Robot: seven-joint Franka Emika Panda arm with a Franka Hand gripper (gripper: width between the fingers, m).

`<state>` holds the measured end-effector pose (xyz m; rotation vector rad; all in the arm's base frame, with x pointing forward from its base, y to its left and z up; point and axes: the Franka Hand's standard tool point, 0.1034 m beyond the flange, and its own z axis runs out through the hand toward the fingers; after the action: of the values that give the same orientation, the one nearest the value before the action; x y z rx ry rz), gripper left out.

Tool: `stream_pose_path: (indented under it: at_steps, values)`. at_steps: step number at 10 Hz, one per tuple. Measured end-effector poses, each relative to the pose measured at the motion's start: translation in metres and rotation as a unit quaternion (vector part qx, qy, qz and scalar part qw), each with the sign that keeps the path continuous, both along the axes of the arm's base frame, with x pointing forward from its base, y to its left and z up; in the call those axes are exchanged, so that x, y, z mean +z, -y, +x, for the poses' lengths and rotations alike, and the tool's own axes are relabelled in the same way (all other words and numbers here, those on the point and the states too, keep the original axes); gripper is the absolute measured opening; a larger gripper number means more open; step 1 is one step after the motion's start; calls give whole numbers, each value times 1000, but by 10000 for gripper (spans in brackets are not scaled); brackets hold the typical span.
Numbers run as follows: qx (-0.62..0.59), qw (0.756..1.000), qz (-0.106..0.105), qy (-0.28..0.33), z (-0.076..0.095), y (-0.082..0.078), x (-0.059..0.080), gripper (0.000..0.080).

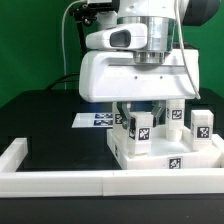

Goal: Assemble square table

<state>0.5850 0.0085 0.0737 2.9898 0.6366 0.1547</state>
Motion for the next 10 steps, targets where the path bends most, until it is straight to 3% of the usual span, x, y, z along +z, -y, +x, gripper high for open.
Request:
stream_pose_path:
  at_steps: [3, 6, 8, 10]
  values:
    - [-17, 1000, 2, 1, 0, 0, 0, 291]
    - [-149, 989, 20, 14, 0, -2, 0, 291]
    - [-271, 962, 33, 20, -2, -3, 0, 291]
    - [-397, 916, 46, 23, -3, -3, -1, 291]
